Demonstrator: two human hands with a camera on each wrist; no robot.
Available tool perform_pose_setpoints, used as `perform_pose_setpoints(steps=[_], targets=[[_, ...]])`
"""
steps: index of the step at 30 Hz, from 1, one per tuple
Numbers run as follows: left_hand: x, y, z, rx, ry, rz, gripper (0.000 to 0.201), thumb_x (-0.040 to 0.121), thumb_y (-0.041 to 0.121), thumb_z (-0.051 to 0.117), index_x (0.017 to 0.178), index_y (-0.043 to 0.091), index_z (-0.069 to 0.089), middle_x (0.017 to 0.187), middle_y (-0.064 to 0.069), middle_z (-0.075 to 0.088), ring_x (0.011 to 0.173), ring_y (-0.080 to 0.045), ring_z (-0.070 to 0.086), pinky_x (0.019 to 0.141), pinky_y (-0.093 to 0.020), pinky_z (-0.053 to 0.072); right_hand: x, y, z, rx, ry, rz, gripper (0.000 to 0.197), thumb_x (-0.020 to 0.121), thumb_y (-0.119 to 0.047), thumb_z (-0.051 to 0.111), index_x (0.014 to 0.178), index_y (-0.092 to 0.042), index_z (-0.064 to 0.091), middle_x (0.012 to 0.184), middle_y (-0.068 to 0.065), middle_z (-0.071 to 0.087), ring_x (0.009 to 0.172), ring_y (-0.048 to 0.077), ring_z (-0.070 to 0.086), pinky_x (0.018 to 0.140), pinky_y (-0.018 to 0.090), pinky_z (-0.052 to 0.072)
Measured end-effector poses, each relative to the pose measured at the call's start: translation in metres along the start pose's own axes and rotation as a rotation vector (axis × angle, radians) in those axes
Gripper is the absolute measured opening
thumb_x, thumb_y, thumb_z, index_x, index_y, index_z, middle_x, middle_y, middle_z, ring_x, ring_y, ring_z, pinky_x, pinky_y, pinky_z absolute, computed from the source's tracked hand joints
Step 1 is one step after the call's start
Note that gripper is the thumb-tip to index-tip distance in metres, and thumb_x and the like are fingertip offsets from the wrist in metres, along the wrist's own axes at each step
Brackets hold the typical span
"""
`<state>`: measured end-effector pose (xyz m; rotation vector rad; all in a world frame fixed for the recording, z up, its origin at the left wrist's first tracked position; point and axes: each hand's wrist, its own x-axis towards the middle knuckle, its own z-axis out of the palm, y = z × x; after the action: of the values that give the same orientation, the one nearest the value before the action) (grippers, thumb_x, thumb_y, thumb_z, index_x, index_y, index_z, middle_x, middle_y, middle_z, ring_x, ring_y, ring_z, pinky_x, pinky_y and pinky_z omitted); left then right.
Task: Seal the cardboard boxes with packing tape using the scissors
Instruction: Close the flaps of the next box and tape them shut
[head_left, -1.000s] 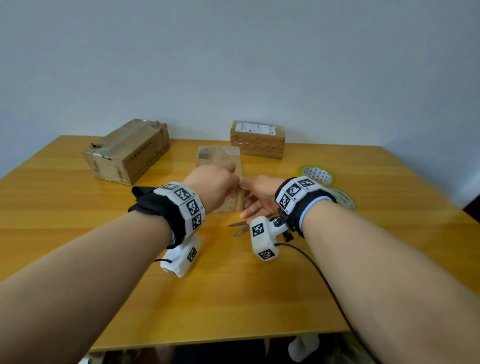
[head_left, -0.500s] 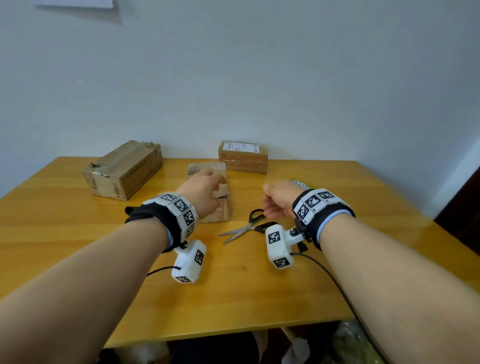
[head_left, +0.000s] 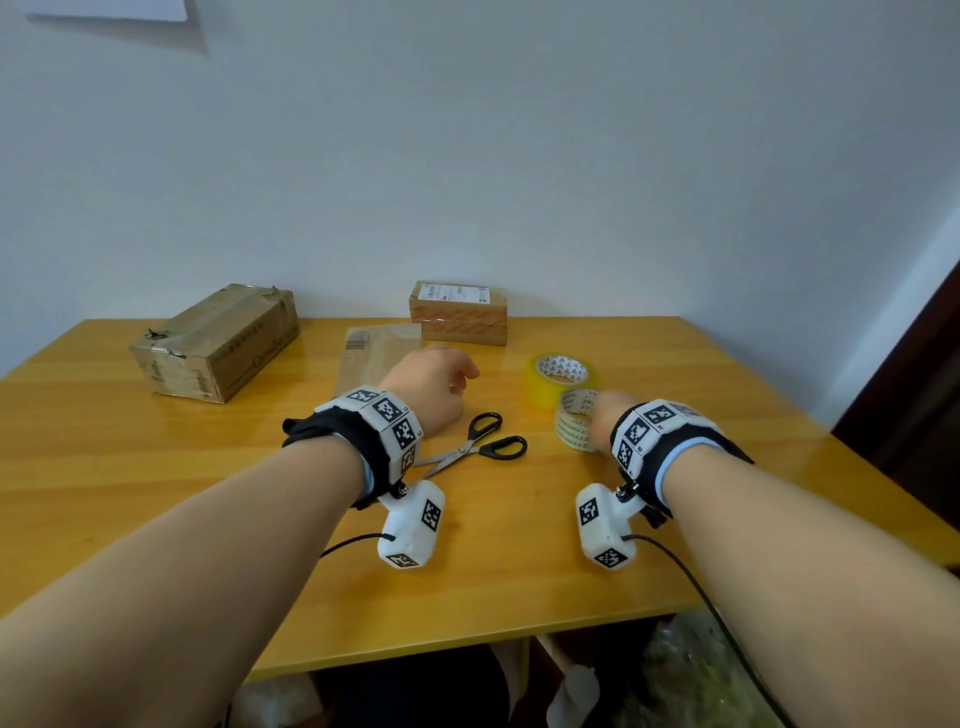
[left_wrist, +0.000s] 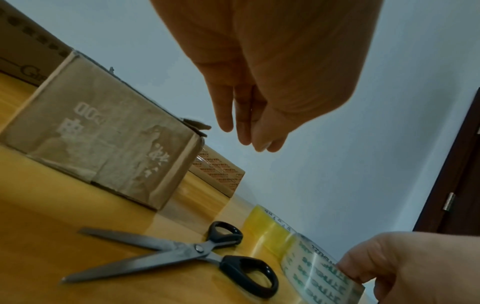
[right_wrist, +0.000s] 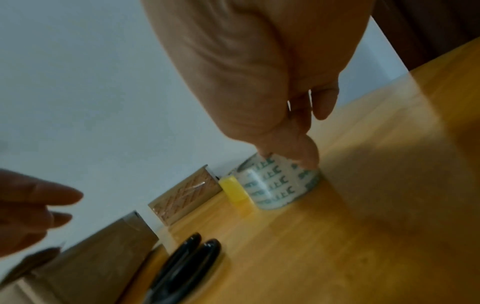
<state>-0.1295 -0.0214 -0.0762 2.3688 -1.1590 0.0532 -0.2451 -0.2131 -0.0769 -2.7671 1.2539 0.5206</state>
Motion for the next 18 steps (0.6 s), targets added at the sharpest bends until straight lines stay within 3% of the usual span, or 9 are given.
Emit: perform_pose_setpoints(steps=[2, 3, 4, 6, 8, 10, 12, 14, 18], targets=[[0.002, -0.001, 0.000, -0.026, -0.004, -0.018, 0.040, 0.089, 0.003, 0.049, 0.119, 0.025, 0.065, 0.114, 0.005, 0.063, 0.101, -0.011, 0.061, 0.084, -0.022, 0.048, 0.003, 0.001, 0.001, -0.084, -0.009, 0.000, 0.035, 0.106, -0.025, 0.048, 0.136, -0.007, 0.052, 0.117, 0.011, 0.062, 0.117, 0.026, 0.058, 0.106, 0.032, 0.043], [0.003, -0.002, -0.001, -0.041, 0.000, -0.027, 0.040, 0.090, 0.002, 0.049, 0.119, 0.025, 0.066, 0.113, 0.005, 0.064, 0.101, -0.011, 0.061, 0.084, -0.022, 0.048, 0.003, 0.001, -0.002, -0.116, 0.017, -0.020, 0.038, 0.106, -0.026, 0.050, 0.139, -0.010, 0.052, 0.134, 0.011, 0.059, 0.128, 0.027, 0.054, 0.113, 0.037, 0.040], [0.004, -0.003, -0.003, -0.059, 0.010, -0.039, 0.040, 0.090, 0.002, 0.049, 0.118, 0.025, 0.066, 0.112, 0.006, 0.065, 0.102, -0.011, 0.061, 0.083, -0.021, 0.048, 0.002, 0.000, -0.008, -0.090, 0.076, -0.055, 0.038, 0.104, -0.025, 0.053, 0.140, -0.013, 0.053, 0.138, 0.009, 0.058, 0.129, 0.027, 0.054, 0.114, 0.039, 0.040], [0.007, -0.005, -0.010, -0.131, 0.060, -0.074, 0.039, 0.091, 0.001, 0.049, 0.116, 0.025, 0.066, 0.108, 0.008, 0.066, 0.100, -0.010, 0.061, 0.078, -0.018, 0.046, -0.001, -0.004, -0.026, 0.131, 0.180, -0.175, 0.032, 0.101, -0.015, 0.057, 0.132, -0.018, 0.060, 0.130, 0.005, 0.064, 0.116, 0.025, 0.062, 0.102, 0.038, 0.051], [0.013, -0.008, -0.019, -0.280, 0.128, -0.141, 0.041, 0.089, -0.001, 0.047, 0.113, 0.026, 0.066, 0.103, 0.009, 0.066, 0.092, -0.009, 0.061, 0.066, -0.016, 0.046, -0.006, -0.011, -0.047, 0.508, 0.181, -0.316, 0.024, 0.099, -0.005, 0.055, 0.114, -0.021, 0.063, 0.116, 0.003, 0.066, 0.098, 0.020, 0.067, 0.080, 0.033, 0.058], [0.021, -0.012, -0.030, -0.445, 0.196, -0.210, 0.041, 0.088, -0.003, 0.046, 0.108, 0.027, 0.066, 0.098, 0.009, 0.067, 0.079, -0.011, 0.062, 0.059, -0.023, 0.050, -0.015, -0.022, -0.067, 0.758, 0.151, -0.451, 0.020, 0.100, -0.004, 0.053, 0.109, -0.020, 0.061, 0.105, -0.003, 0.064, 0.086, 0.009, 0.061, 0.065, 0.023, 0.047], [0.028, -0.017, -0.041, -0.591, 0.234, -0.257, 0.037, 0.089, -0.003, 0.047, 0.107, 0.023, 0.067, 0.093, 0.008, 0.067, 0.082, -0.015, 0.063, 0.073, -0.035, 0.058, -0.023, -0.036, -0.077, 0.981, 0.112, -0.564, 0.022, 0.101, -0.006, 0.049, 0.112, -0.018, 0.064, 0.100, -0.005, 0.063, 0.084, 0.005, 0.057, 0.066, 0.023, 0.037], [0.030, -0.021, -0.052, -0.772, 0.233, -0.296, 0.036, 0.092, -0.006, 0.045, 0.117, 0.012, 0.064, 0.095, 0.003, 0.064, 0.098, -0.019, 0.062, 0.090, -0.040, 0.056, -0.024, -0.049, -0.080, 1.204, 0.083, -0.635, 0.025, 0.097, -0.006, 0.046, 0.099, -0.017, 0.069, 0.091, -0.003, 0.067, 0.079, 0.008, 0.060, 0.068, 0.024, 0.040], [0.025, -0.033, -0.067, -1.004, 0.180, -0.340, 0.039, 0.094, -0.013, 0.038, 0.121, 0.003, 0.062, 0.098, -0.003, 0.063, 0.101, -0.018, 0.062, 0.086, -0.038, 0.058, -0.012, -0.075, -0.074, 1.540, -0.023, -0.671, 0.028, 0.093, -0.003, 0.043, 0.080, -0.011, 0.066, 0.072, 0.000, 0.070, 0.064, 0.013, 0.067, 0.062, 0.025, 0.051]])
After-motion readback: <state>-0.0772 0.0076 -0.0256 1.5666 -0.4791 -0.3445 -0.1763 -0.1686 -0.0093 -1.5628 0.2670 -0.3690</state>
